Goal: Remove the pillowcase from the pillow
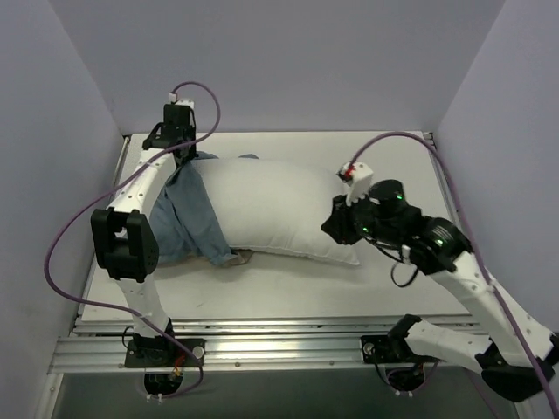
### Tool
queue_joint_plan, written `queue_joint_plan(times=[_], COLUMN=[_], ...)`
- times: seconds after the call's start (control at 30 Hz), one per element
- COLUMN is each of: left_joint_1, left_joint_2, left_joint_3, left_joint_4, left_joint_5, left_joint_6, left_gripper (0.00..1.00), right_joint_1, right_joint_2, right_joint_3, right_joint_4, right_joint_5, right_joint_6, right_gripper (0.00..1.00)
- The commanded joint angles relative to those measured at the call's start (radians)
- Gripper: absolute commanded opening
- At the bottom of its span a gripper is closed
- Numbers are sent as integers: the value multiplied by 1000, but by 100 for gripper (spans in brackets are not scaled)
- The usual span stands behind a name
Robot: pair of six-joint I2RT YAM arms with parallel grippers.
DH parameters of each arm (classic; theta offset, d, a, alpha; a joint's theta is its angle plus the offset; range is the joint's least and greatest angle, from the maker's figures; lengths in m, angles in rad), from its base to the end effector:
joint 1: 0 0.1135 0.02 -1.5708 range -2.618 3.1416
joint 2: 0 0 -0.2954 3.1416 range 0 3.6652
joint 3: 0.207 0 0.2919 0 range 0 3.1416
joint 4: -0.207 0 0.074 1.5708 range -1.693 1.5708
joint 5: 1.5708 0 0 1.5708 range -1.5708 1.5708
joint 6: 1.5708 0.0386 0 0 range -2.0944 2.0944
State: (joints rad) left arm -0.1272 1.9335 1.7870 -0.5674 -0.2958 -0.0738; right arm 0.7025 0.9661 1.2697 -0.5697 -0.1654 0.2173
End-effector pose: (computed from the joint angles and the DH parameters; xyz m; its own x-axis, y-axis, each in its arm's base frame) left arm 0.4974 -0.0523 0.3347 -0.6406 0.0108 -0.7678 -0.1448 0.9803 0.1346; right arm 0.1599 0.1437 0.4697 -0.3595 -0.0257 -0.9328 -0.6974 0.6715 0.2503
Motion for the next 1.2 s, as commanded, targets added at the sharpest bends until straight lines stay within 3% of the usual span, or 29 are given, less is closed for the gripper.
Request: queue_joint_plan(times=[0.0,0.03,0.07,0.1,0.13,0.17,0.23,0.27,0.3,0.37,0.6,0.8,1.07,1.17], left_joint_1=[-77,-81,-89,-92,-97,-101,-112,-115,-118,-118,-66,58,54,51], left_joint_2=[-114,-122,-131,-154,-169,-192,-278,-315,-388,-461,-785,-993,-1028,-1032], left_joint_3=[9,12,15,14,9,-18,-70,-104,-171,-233,-486,-716,-827,-834], left_joint_4=[172,188,193,192,183,182,182,181,178,138,18,44,100,92], left_joint_5=[133,150,158,162,165,167,159,133,121,81,29,14,-57,-69], left_joint_6=[-29,-35,-40,-53,-67,-82,-136,-158,-197,-239,-245,-236,-224,-213], left_gripper=[18,31,41,50,65,72,84,93,96,100,94,94,94,94], right_joint_1=[20,41,54,67,99,116,168,190,215,305,532,574,575,577], right_joint_2=[117,132,147,181,201,219,282,302,347,385,581,664,775,836], right_joint_3=[-91,-98,-102,-101,-96,-89,-81,-76,-72,-61,-29,-52,-118,-121], right_joint_4=[131,149,184,197,205,214,235,238,241,261,334,415,655,660], right_joint_5=[-14,3,19,44,106,145,264,303,338,435,768,854,985,995], right_joint_6=[-27,-35,-59,-71,-87,-117,-156,-195,-212,-277,-459,-556,-752,-789], right_gripper=[24,31,48,56,63,75,84,99,100,100,100,100,100,100])
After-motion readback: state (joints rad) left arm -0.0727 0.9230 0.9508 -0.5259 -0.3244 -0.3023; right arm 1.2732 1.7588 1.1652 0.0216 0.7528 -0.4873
